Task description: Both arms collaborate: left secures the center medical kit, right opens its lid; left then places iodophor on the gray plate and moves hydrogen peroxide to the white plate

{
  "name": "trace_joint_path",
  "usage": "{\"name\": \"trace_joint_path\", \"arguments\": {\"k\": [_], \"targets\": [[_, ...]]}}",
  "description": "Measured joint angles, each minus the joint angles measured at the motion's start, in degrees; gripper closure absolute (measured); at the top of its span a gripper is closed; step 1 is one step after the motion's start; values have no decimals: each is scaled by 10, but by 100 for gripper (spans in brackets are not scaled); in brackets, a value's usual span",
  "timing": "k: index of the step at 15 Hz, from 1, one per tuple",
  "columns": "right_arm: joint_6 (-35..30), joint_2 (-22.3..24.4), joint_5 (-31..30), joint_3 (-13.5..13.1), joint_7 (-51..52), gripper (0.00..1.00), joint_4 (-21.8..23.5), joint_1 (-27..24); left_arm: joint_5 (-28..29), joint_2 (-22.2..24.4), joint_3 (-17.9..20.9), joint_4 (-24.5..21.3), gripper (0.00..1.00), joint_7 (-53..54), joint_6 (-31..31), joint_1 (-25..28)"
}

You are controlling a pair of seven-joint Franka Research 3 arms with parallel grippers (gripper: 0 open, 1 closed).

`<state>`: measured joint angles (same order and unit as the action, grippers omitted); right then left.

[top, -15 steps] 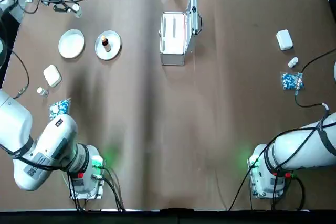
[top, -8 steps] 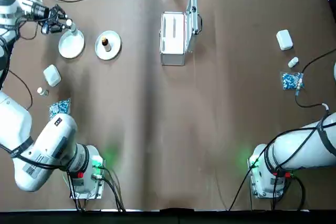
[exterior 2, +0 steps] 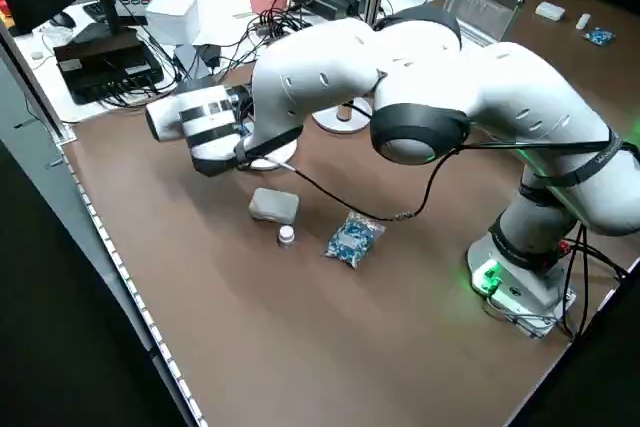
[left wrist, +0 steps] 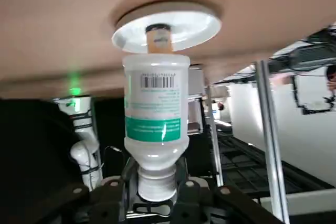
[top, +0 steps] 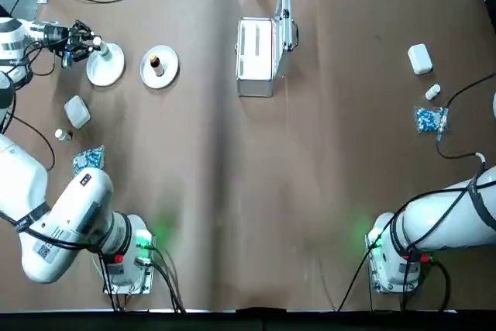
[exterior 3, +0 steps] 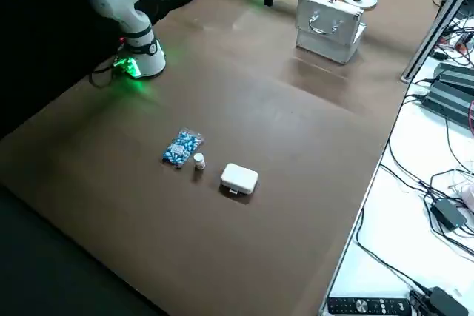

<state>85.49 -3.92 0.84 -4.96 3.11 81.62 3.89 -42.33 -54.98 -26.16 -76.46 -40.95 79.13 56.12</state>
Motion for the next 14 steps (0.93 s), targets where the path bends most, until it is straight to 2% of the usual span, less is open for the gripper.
{"name": "trace_joint_path", "arguments": {"k": [9,14], "targets": [[0,0,1,2,0,1,0,3,-83,-12,56,1,68,18,56,1],[0,0,1,3,0,1,0,4,-107,-39,63,1,68,18,84,1]]}}
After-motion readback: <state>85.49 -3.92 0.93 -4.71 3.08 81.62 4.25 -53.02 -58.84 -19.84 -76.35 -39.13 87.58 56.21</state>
